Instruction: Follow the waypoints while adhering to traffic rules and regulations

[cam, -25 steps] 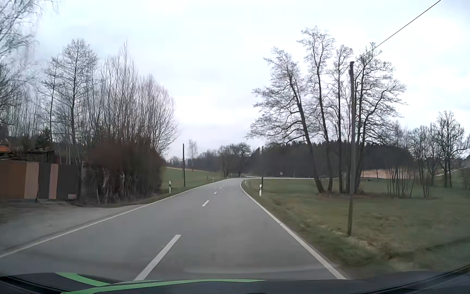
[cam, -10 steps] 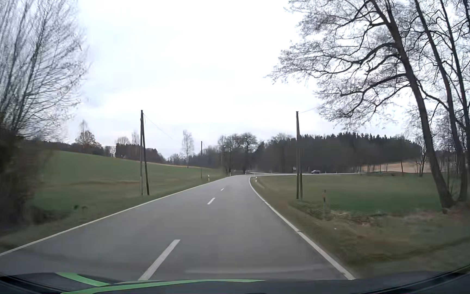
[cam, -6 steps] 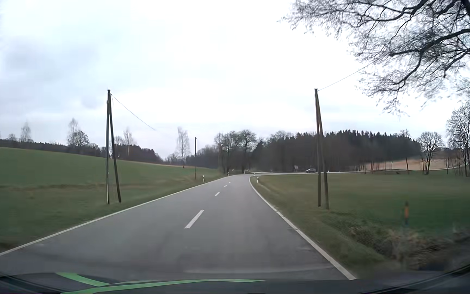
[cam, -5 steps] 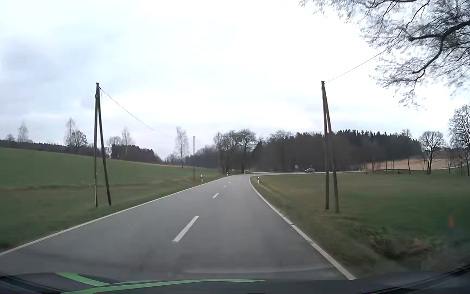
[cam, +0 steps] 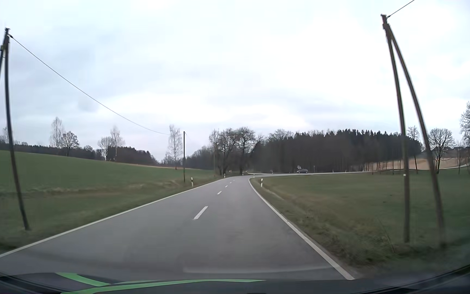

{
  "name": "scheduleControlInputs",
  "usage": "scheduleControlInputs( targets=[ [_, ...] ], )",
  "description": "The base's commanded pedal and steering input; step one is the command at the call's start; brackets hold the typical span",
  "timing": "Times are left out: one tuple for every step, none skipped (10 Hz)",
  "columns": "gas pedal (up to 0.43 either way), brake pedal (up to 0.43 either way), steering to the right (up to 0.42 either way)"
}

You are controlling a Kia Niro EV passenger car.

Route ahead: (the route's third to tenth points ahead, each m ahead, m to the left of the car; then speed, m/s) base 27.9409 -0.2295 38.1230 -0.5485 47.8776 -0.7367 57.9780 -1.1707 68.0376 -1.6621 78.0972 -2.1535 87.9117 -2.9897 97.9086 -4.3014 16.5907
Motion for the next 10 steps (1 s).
scheduleControlInputs(
  targets=[
    [0.000,0.000,0.005],
    [0.000,0.000,0.005],
    [0.000,0.000,0.005],
    [0.000,0.000,0.005],
    [0.000,0.000,0.005],
    [0.000,0.006,0.005],
    [0.000,0.018,0.005],
    [0.000,0.024,0.004],
    [0.000,0.030,0.004],
    [0.000,0.049,0.004]
  ],
)
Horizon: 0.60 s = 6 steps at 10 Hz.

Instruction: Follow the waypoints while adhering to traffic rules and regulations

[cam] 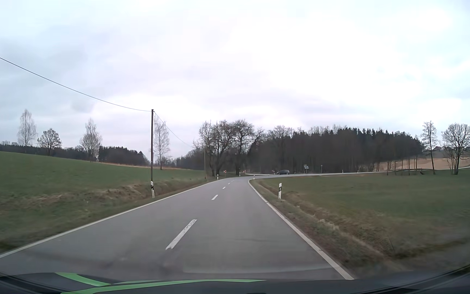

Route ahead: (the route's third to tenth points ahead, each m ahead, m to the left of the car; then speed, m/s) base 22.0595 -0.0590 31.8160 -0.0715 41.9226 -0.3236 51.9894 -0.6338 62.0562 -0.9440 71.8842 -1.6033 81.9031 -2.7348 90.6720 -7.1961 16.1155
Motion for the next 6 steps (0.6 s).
scheduleControlInputs(
  targets=[
    [0.000,0.055,0.004],
    [0.000,0.061,0.004],
    [0.000,0.067,0.004],
    [0.000,0.067,0.004],
    [0.000,0.073,0.004],
    [0.000,0.079,0.004]
  ],
)
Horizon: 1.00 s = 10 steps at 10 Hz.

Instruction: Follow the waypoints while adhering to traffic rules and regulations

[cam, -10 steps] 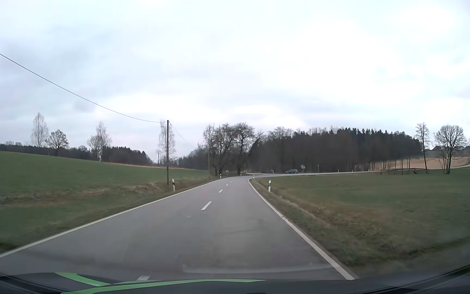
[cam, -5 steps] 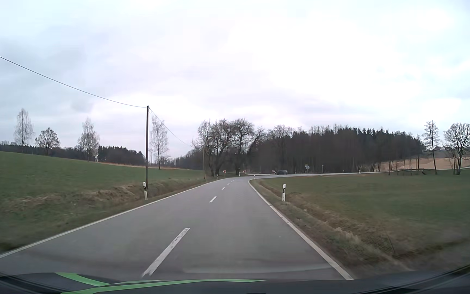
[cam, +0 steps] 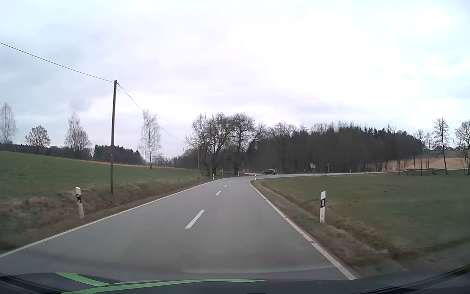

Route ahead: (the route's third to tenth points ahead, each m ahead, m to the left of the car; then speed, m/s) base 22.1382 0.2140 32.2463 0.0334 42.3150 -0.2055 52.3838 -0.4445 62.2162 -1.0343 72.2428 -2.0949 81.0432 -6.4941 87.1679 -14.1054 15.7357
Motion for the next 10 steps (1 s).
scheduleControlInputs(
  targets=[
    [0.000,0.079,0.004],
    [0.000,0.085,0.004],
    [0.000,0.091,0.004],
    [0.000,0.098,0.004],
    [0.000,0.104,0.004],
    [0.000,0.104,0.004],
    [0.000,0.116,0.004],
    [0.000,0.122,0.004],
    [0.000,0.134,0.004],
    [0.000,0.140,0.004]
  ],
)
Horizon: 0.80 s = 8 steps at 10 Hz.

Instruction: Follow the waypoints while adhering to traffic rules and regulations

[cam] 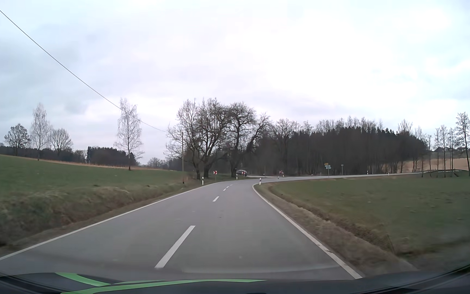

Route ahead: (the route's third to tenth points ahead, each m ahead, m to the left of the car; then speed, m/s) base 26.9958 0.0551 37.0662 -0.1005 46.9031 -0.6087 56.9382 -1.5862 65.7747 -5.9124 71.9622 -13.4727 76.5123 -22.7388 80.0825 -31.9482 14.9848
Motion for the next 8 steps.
scheduleControlInputs(
  targets=[
    [0.000,0.146,0.004],
    [0.000,0.152,0.004],
    [0.000,0.152,0.004],
    [0.000,0.159,0.004],
    [0.000,0.159,0.004],
    [0.000,0.159,0.004],
    [0.000,0.165,0.004],
    [0.000,0.165,0.004]
  ],
)
